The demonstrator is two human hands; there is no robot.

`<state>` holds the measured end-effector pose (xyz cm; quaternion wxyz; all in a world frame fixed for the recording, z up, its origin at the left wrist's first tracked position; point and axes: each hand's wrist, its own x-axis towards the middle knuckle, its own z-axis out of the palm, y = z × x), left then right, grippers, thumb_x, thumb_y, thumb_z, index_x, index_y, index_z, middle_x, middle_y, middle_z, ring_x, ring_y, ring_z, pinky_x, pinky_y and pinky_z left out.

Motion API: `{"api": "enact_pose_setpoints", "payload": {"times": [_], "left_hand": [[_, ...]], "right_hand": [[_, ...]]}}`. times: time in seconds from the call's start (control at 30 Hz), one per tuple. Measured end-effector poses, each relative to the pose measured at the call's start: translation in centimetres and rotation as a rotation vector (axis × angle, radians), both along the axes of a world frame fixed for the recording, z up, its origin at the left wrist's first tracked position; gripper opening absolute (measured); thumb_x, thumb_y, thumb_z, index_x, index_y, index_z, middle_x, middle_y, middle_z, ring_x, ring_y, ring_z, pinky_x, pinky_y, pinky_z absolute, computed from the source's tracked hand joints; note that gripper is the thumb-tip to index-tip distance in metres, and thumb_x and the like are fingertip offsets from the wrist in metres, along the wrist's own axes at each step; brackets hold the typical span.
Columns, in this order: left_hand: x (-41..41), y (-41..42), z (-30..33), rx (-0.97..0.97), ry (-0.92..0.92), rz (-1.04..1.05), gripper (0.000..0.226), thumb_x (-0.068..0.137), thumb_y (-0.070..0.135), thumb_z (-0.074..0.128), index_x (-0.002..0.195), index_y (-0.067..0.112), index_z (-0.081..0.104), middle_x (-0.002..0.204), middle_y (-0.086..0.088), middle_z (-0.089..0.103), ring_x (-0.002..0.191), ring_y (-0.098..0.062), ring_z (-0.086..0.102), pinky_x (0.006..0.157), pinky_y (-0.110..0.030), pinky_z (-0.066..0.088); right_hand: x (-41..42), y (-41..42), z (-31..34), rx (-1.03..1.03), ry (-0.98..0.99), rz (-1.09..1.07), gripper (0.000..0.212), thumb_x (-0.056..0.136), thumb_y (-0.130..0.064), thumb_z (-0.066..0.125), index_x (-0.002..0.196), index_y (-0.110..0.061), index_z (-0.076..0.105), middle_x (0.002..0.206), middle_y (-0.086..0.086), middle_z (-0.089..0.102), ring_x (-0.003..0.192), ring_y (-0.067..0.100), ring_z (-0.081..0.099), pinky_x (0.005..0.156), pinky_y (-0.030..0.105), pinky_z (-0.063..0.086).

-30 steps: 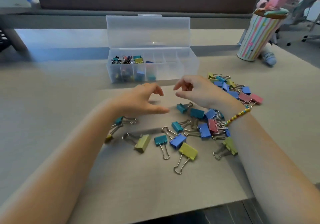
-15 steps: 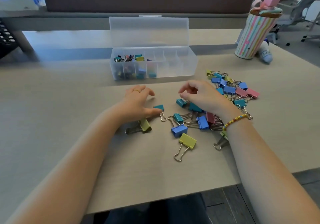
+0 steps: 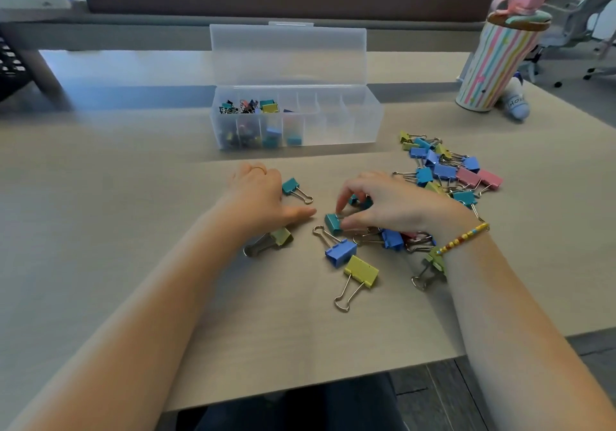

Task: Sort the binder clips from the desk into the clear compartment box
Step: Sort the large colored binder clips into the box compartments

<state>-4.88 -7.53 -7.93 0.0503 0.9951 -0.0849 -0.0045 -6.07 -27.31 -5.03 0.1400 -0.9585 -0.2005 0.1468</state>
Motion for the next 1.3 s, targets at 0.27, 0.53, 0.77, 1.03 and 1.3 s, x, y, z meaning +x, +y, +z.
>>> {"api": "enact_pose_setpoints", "payload": {"times": [0.27,0.53,0.77,1.03,1.3], "left_hand": [[1.6,-0.2,0.0,0.07,-0.054,0.153,0.069,0.083,0.073,0.027,0.079,0.009,0.053,0.085,-0.01,0.057,0.093,-0.028,0.052,0.074,-0.035,0.04],[2.7,-0.8,0.6,0.058,0.097,0.041,0.043,0.087,0.046,0.05,0.11,0.009,0.055,0.112,-0.011,0.058,0.106,-0.027,0.047,0.091,-0.036,0.042],[2.0,-1.2,1.1,-0.01,0.081,-0.018,0.028,0.094,0.028,0.049,0.112,0.007,0.053,0.115,-0.013,0.056,0.104,-0.027,0.051,0.09,-0.035,0.043],[2.0,-1.2,1.8,0.042,0.084,-0.035,0.024,0.094,0.011,0.046,0.116,0.004,0.042,0.109,-0.014,0.056,0.084,-0.022,0.048,0.073,-0.029,0.041],[4.8,-1.2,3.0,0.249,0.119,-0.162,0.025,0.094,0.012,0.045,0.116,0.004,0.055,0.106,-0.009,0.059,0.094,-0.023,0.055,0.087,-0.032,0.046]], "right_hand": [[1.0,1.4,-1.2,-0.024,-0.191,-0.092,0.027,0.09,-0.04,0.055,0.115,-0.03,0.055,0.101,-0.007,0.039,0.112,0.017,0.038,0.092,0.034,0.029],[1.2,1.8,-1.7,0.012,-0.217,-0.087,0.018,0.092,-0.032,0.055,0.108,-0.025,0.058,0.103,-0.006,0.038,0.111,0.017,0.037,0.093,0.032,0.03],[1.4,1.5,-1.3,0.204,-0.205,-0.103,0.006,0.093,-0.026,0.054,0.096,-0.022,0.054,0.097,-0.008,0.046,0.099,0.012,0.043,0.089,0.028,0.037],[2.5,2.4,-0.5,0.592,-0.22,-0.183,0.003,0.094,-0.018,0.054,0.091,-0.019,0.052,0.08,-0.012,0.058,0.075,-0.001,0.053,0.066,0.011,0.041],[6.8,3.4,1.4,0.75,-0.297,-0.283,0.005,0.094,-0.014,0.052,0.091,-0.015,0.055,0.074,-0.007,0.06,0.066,0.0,0.053,0.062,0.008,0.044]]}}
